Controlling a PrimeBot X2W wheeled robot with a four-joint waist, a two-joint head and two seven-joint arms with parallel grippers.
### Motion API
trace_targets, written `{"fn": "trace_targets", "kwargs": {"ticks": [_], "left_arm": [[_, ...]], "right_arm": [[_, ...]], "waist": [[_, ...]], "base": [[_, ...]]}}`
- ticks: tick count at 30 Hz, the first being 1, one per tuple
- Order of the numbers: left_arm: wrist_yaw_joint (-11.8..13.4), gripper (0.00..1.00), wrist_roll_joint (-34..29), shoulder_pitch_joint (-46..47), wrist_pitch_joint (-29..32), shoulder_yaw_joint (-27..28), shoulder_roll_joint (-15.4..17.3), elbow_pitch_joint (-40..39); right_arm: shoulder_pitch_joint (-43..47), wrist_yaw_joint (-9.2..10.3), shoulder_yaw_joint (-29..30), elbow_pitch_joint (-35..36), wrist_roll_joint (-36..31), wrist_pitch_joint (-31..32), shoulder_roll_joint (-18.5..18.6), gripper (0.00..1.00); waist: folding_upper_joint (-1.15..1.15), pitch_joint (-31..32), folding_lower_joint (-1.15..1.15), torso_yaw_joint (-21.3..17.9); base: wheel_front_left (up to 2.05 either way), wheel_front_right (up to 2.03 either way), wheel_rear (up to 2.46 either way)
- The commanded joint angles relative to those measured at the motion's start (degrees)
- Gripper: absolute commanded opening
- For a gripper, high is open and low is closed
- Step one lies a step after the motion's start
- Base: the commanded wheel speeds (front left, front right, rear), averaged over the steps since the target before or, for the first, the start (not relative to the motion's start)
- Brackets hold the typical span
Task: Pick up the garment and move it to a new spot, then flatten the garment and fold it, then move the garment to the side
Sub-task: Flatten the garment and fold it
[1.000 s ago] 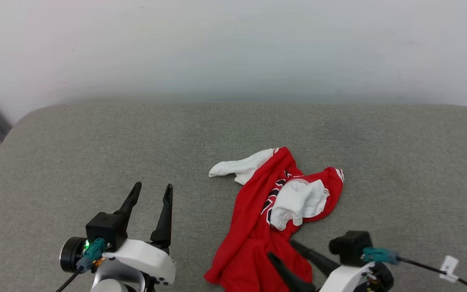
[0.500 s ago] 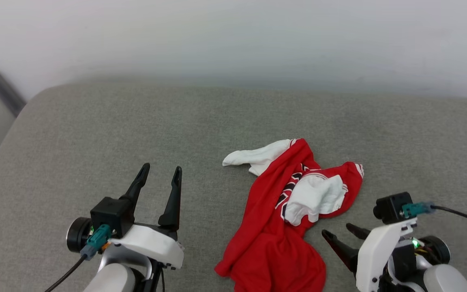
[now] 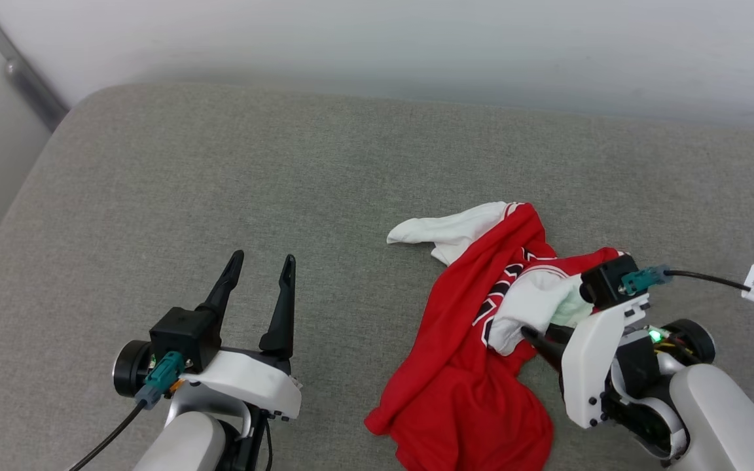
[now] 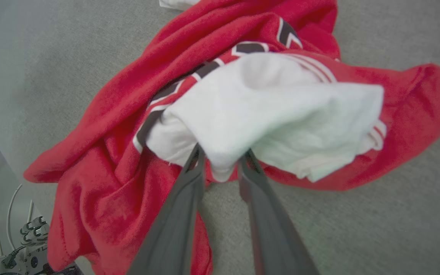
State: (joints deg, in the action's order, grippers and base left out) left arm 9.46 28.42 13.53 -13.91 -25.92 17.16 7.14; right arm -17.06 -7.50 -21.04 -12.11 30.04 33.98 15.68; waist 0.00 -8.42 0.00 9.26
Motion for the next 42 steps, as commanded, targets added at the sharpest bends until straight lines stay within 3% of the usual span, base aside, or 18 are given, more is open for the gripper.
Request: {"fn": "trace_targets", "kwargs": {"ticks": [1,6,12,17,23,25,26,27,33,42], "left_arm": [[-0.06,1.00,0.11,0.17,-0.46,0.33,-0.10,0.19],[-0.06,1.00,0.21,-0.26,-0.78,0.89,0.09,0.43],[0.16,1.00,0.25,-0.67,-0.84,1.28,0.32,0.19],[0.41,1.00,0.39,-1.03,-0.89,1.57,0.63,-0.33],[0.56,1.00,0.51,-0.89,-0.81,1.61,0.99,-0.60],[0.70,1.00,0.56,-0.70,-0.65,1.62,1.13,-0.70],[0.71,1.00,0.56,-0.60,-0.61,1.63,1.19,-0.66],[0.77,1.00,0.63,-0.55,-0.55,1.70,1.29,-0.67],[1.15,1.00,0.94,-1.15,-0.16,2.20,2.09,-0.92],[2.83,1.00,1.83,-4.28,0.70,3.35,3.62,-1.67]], "right_arm": [[-1.51,0.02,-0.04,0.55,-0.06,-0.80,1.18,0.00],[-2.67,0.02,1.67,3.59,-0.81,-1.89,3.31,0.00],[-2.40,0.03,9.09,7.56,-3.30,-2.39,5.49,0.00],[1.92,0.03,21.45,8.12,-5.74,-1.54,6.48,0.00],[9.27,0.02,32.42,0.03,-7.34,-3.36,3.88,0.00],[10.52,0.02,34.02,-3.70,-7.67,-5.24,2.37,0.39],[10.94,0.02,34.43,-5.63,-7.61,-6.31,1.57,0.80],[10.93,0.02,34.60,-6.98,-7.60,-7.88,0.95,1.00],[9.97,0.02,35.76,-10.58,-7.81,-19.26,-1.65,1.00],[13.16,0.02,34.04,-4.55,-10.74,-33.05,-3.51,1.00]], "waist": [[0.00,0.03,0.00,-0.67],[0.00,0.74,0.00,-2.60],[0.00,1.18,0.00,-4.82],[0.00,0.90,0.00,-6.51],[0.00,-0.10,0.00,-7.33],[0.00,-0.51,0.00,-7.53],[0.00,-0.59,0.00,-7.57],[0.00,-0.67,0.00,-7.65],[0.00,-0.45,0.00,-8.27],[0.00,3.74,0.00,-9.61]], "base": [[0.00,0.00,0.00],[0.00,0.00,0.00],[0.00,0.00,0.00],[0.00,0.00,0.00],[0.00,0.00,0.00],[0.00,0.00,0.00],[0.00,0.00,0.00],[0.00,0.00,0.00],[0.00,0.00,0.00],[0.00,0.00,0.00]]}}
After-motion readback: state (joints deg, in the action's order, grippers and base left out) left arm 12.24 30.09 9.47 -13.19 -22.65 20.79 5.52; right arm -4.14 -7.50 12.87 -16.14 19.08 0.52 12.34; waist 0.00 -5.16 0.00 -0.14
